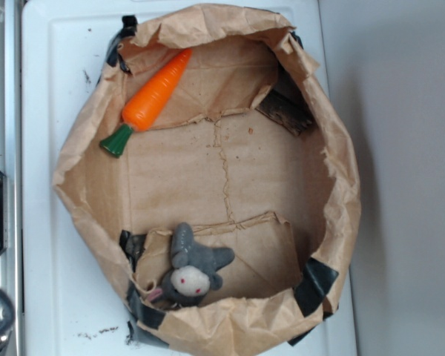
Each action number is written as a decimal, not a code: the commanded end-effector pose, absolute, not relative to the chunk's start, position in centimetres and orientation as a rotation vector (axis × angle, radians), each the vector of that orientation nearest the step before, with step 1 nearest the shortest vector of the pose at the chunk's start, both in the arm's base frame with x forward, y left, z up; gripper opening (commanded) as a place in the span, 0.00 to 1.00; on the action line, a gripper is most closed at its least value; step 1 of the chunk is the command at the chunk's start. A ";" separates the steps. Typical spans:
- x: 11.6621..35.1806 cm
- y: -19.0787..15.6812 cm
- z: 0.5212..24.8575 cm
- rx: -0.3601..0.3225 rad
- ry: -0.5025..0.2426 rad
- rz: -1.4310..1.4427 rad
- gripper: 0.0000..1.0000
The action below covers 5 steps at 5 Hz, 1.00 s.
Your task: Grab the carrot.
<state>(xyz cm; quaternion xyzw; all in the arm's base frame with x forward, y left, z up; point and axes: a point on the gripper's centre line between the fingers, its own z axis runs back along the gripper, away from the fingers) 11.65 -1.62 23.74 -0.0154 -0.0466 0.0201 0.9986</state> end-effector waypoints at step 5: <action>23.5 2.1 21.9 -0.040 -0.090 0.183 1.00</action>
